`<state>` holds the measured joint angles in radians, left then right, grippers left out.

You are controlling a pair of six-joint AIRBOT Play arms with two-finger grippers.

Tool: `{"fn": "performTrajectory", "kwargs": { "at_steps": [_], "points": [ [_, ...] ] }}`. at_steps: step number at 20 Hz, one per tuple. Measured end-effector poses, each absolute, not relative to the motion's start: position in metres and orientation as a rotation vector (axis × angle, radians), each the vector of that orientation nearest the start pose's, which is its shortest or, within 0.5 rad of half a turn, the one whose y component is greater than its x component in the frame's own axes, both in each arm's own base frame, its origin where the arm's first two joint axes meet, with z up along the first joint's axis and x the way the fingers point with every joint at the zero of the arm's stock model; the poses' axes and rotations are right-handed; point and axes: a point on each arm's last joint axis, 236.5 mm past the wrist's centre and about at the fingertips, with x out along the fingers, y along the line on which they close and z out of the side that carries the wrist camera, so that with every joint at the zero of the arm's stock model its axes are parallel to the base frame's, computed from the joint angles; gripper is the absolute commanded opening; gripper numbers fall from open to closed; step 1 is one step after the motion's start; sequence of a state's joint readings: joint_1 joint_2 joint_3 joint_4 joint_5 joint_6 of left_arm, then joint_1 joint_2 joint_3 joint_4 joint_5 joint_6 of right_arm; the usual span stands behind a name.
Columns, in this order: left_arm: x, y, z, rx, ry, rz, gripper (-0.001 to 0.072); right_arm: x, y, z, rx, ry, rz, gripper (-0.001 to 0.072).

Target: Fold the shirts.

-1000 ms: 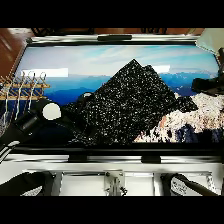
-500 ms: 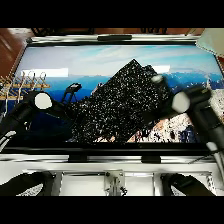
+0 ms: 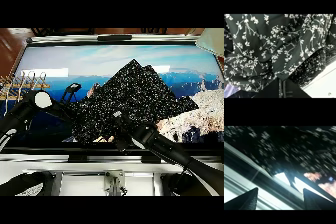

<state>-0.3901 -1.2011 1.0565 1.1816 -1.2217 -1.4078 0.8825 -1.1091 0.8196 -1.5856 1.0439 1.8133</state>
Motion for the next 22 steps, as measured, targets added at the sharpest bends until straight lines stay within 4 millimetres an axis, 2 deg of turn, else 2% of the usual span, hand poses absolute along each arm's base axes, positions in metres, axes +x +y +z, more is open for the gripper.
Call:
{"fn": "performTrajectory", "kwargs": {
  "at_steps": [3,8,13,16,17,18,20,22],
  "points": [
    [0.285,-0.208,0.013,0.049,1.356,-0.662,0.0052,0.199,0.260,-0.054,-0.362,1.293,0.613,0.0660],
    [0.285,-0.208,0.013,0.077,1.344,-0.686,0.0052,0.200,0.268,-0.065,-0.393,1.282,0.654,0.0660],
    [0.284,-0.208,0.013,0.091,1.343,-0.698,0.0052,0.210,0.255,-0.079,-0.513,1.272,0.632,0.0658],
    [0.282,-0.207,0.012,0.094,1.348,-0.702,0.0052,0.222,0.242,-0.088,-0.556,1.268,0.552,0.0656],
    [0.282,-0.207,0.012,0.096,1.351,-0.703,0.0052,0.225,0.239,-0.091,-0.558,1.269,0.526,0.0591],
    [0.281,-0.207,0.012,0.097,1.352,-0.704,0.0052,0.228,0.237,-0.095,-0.554,1.271,0.500,0.0474],
    [0.281,-0.207,0.012,0.097,1.354,-0.705,0.0052,0.230,0.234,-0.100,-0.535,1.282,0.452,0.0080],
    [0.281,-0.207,0.012,0.097,1.355,-0.706,0.0052,0.233,0.230,-0.100,-0.527,1.291,0.412,0.0065]
  ]
}}
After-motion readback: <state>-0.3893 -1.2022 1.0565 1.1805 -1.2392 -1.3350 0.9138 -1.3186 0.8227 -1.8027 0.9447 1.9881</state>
